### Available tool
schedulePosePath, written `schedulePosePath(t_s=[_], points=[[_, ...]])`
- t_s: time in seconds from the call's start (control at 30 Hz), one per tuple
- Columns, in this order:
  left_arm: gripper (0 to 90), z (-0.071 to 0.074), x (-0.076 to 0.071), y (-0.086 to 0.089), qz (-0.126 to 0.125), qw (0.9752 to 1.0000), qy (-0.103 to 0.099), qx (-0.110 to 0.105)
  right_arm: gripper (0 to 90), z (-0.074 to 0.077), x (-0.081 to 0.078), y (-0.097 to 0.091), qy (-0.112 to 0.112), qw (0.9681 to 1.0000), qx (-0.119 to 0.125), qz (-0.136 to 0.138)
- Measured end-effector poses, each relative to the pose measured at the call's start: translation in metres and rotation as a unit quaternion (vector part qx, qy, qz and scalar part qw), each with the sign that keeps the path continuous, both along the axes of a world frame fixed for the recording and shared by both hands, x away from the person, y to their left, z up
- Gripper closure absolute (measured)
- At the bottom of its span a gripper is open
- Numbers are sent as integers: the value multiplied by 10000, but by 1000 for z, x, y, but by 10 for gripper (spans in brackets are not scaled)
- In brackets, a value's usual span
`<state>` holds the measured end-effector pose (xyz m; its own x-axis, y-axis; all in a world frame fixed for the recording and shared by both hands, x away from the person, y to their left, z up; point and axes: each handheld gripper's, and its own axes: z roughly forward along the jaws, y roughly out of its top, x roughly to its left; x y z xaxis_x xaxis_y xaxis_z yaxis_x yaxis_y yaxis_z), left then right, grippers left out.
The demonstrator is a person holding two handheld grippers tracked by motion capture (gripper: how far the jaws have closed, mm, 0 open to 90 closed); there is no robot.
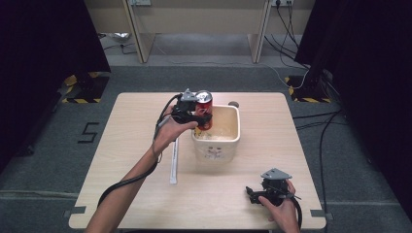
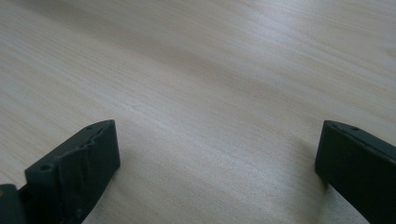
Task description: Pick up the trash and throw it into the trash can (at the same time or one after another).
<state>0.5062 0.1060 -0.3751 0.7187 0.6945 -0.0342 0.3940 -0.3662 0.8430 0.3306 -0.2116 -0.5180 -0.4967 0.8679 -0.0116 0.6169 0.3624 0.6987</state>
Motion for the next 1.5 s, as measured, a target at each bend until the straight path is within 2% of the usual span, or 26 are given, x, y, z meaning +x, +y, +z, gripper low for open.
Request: schedulePosePath(t_s=[0.2, 0.23, 0.4, 0.83, 1.0, 1.07, 1.23, 1.27, 1.5], points=[[248, 6, -2, 2, 51, 9999, -97, -118, 2, 0, 0, 0, 8, 10000, 6, 1], [247, 10, -5, 3, 67, 9997, -196, -113, 2, 0, 0, 0, 9, 10000, 7, 1], [243, 16, -10, 6, 33, 9995, -276, -142, 2, 0, 0, 0, 3, 10000, 1, 5], [251, 20, -17, 6, -33, 9998, -187, -111, 2, 0, 0, 0, 11, 10000, -3, 4], [246, 25, -24, 10, -90, 9996, -171, -194, 2, 0, 0, 0, 5, 10000, 1, 4], [247, 30, -29, 21, -43, 9995, -225, -209, 2, 0, 0, 0, 14, 10000, 9, -1], [247, 35, -34, 35, 56, 9993, -209, -295, 2, 0, 0, 0, 24, 10000, 6, -2], [248, 36, -37, 43, 86, 9992, -198, -335, 2, 0, 0, 0, 25, 10000, 5, 0], [251, 33, -43, 63, 195, 9991, -192, -330, 2, 0, 0, 0, 13, 10000, 2, 2]])
